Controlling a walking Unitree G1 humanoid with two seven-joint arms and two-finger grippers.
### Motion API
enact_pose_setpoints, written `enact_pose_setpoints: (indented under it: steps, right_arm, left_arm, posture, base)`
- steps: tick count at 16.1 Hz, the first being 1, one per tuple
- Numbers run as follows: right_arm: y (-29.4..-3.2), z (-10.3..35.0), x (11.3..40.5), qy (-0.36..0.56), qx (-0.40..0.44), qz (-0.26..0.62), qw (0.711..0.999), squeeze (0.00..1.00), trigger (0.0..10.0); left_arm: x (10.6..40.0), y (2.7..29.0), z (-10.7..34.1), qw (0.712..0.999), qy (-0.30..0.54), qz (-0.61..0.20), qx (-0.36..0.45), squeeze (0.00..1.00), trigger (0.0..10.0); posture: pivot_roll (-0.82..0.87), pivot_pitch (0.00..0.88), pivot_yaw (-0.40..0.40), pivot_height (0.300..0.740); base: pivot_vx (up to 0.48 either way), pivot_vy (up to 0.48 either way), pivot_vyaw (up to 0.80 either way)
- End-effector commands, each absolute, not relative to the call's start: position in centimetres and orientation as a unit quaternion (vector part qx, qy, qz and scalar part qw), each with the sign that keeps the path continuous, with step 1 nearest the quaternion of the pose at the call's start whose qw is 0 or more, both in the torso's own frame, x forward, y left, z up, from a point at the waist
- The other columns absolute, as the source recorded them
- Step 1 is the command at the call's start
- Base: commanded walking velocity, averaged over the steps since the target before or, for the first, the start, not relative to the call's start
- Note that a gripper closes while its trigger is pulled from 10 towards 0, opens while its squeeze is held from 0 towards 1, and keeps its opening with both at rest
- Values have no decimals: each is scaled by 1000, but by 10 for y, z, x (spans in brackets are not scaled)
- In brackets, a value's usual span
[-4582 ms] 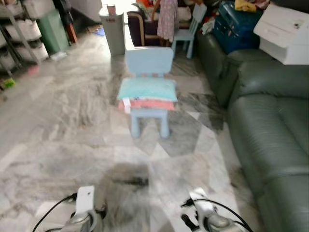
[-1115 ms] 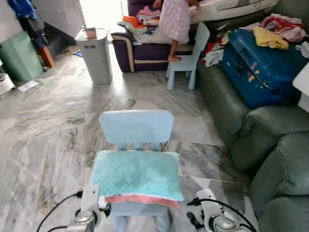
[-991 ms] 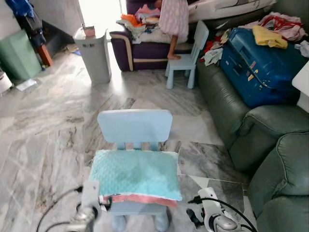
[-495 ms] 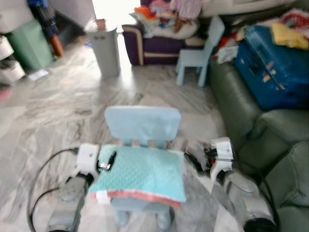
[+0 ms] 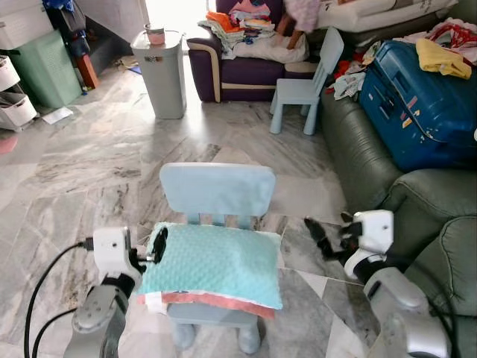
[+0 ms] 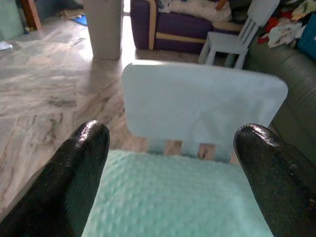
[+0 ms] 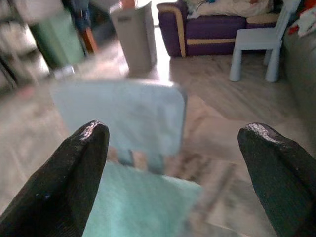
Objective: Move the pillow to the sofa
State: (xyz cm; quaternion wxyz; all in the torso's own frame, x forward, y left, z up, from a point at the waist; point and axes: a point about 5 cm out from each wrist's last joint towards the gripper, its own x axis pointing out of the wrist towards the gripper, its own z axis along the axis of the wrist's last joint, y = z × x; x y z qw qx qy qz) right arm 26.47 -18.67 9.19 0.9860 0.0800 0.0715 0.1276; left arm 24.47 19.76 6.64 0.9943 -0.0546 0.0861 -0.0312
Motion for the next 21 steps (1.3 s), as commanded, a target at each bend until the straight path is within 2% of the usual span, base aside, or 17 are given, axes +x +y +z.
enact_pose_setpoints:
  steps: [1,5,12,20,21]
  right_arm:
    - [-185,101,269,60,90,118,987,0,10000]
    - [-173,116,280,18,23,101,994,0,10000]
    - [-172,122,275,7,10,85,996,0,10000]
    - [-170,120,271,23,20,90,995,0,10000]
    - [-172,120,271,26,42,92,995,0,10000]
  left_arm:
    - [250,194,72,995,82,-34,-55,0,10000]
    - [263,194,82,995,79,-27,-61,0,10000]
    - [275,199,96,995,65,-11,-68,0,10000]
    - [275,195,94,994,80,-19,-70,0,10000]
    - [276,195,94,994,85,-16,-71,0,10000]
  posture:
    - [-101,0,5,740]
    - [-106,0,7,740]
    - [-113,0,12,740]
    - [-119,0,22,740]
    - [-119,0,25,740]
  base:
    - [0,0,0]
    - [0,0,0]
    - [0,-39,0]
    - [0,480,0]
    - [0,480,0]
